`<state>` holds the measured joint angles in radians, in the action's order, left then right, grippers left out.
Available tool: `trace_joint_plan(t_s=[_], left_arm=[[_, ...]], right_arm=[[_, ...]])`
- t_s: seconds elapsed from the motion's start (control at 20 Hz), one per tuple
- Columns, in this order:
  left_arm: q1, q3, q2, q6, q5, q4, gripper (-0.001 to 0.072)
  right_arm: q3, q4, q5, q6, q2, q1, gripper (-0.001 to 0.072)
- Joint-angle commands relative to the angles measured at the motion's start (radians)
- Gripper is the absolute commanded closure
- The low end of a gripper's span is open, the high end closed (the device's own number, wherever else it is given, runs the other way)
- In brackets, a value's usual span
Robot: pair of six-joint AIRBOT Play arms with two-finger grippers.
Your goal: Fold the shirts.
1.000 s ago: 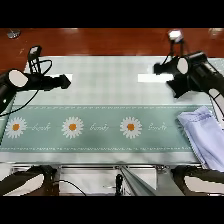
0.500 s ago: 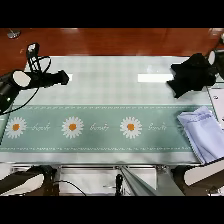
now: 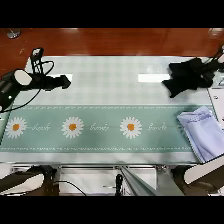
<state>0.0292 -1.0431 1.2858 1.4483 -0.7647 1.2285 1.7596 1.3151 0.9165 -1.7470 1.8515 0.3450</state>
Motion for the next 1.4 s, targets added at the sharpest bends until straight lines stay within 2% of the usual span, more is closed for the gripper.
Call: trace_joint_plan(t_s=[0.0,0.1,0.2,0.3,0.55,0.65,0.8,0.9,1.0,1.15,1.25,1.35], left_arm=[[-0.056,-0.092,-0.002,-0.095,-0.222,0.003,0.0003],[-0.095,-0.145,-0.027,-0.093,-0.356,0.002,0.0003],[-0.117,-0.116,-0.093,-0.106,-0.397,0.003,0.0003],[-0.139,-0.006,-0.180,-0.102,-0.396,-0.018,0.0003],[-0.126,0.248,-0.441,-0.131,-0.335,-0.200,0.0003],[-0.122,0.261,-0.513,-0.132,-0.300,-0.209,0.0003],[-0.124,0.261,-0.612,-0.132,-0.161,-0.208,0.0004],[-0.123,0.261,-0.641,-0.131,-0.134,-0.209,0.0003],[-0.123,0.262,-0.642,-0.131,-0.154,-0.209,0.0003],[-0.122,0.278,-0.636,-0.113,-0.194,-0.209,0.0004],[-0.122,0.301,-0.636,-0.090,-0.213,-0.209,0.0003],[-0.122,0.321,-0.636,-0.090,-0.228,-0.209,0.0003]], right_arm=[[0.135,-0.156,0.001,0.210,-0.098,-0.010,0.0688],[0.227,-0.166,0.003,0.272,-0.201,-0.039,0.0688],[0.250,-0.246,0.005,0.384,-0.327,-0.084,0.0688],[0.250,-0.249,0.001,0.446,-0.448,-0.159,0.0688],[0.250,-0.204,0.059,0.463,-0.652,-0.346,0.0688],[0.250,-0.185,0.150,0.462,-0.705,-0.421,0.0688],[0.214,-0.180,0.375,0.454,-0.724,-0.539,0.0688],[0.080,-0.181,0.423,0.425,-0.724,-0.645,0.0688],[-0.142,-0.180,0.335,0.391,-0.724,-0.771,0.0688],[-0.491,-0.206,-0.020,0.235,-0.686,-0.928,0.0688],[-0.608,-0.256,-0.181,0.149,-0.598,-0.998,0.0688],[-0.624,-0.342,-0.237,0.110,-0.486,-1.054,0.0687]])
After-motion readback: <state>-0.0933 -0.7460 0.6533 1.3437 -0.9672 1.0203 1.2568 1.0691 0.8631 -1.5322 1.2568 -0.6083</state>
